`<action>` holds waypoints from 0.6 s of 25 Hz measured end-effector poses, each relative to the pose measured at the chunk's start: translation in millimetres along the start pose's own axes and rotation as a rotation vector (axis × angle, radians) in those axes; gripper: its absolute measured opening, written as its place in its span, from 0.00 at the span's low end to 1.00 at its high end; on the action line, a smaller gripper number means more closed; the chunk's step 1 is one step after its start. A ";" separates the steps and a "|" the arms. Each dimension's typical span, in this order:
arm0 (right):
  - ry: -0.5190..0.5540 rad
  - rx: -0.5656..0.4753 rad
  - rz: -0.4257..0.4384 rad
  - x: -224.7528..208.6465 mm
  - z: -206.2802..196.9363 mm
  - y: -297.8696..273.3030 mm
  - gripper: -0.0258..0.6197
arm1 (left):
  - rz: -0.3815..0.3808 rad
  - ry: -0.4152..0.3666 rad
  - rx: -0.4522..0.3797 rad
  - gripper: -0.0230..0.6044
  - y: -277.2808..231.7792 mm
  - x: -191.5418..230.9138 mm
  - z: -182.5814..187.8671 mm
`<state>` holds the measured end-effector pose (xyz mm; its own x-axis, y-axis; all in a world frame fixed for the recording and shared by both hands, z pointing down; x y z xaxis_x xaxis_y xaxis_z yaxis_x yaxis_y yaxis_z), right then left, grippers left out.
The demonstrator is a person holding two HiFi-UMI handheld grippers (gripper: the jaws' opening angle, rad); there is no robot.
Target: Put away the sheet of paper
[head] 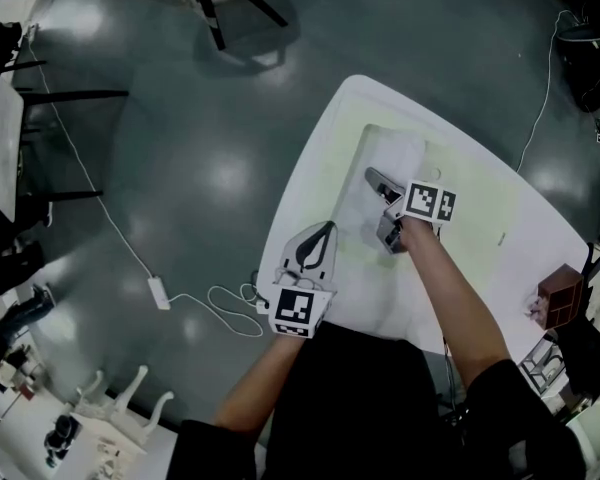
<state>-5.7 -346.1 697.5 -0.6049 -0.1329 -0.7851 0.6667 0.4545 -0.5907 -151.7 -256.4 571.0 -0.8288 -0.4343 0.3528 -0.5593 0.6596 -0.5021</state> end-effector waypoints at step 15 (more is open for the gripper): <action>0.217 -0.110 -0.162 2.1 27.4 55.6 0.33 | 0.004 0.038 -0.018 0.04 4.8 -4.8 8.1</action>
<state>42.0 -345.3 657.9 -0.7865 -0.0249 -0.6171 0.5102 0.5369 -0.6719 -150.5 -256.1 560.5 -0.8296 -0.4085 0.3805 -0.5555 0.6723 -0.4894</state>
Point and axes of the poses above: the fingertips, and each gripper's own axes: y backward along the fingers, x to its left, z out of its top, the point moved 4 cm from there along y, backward along the fingers
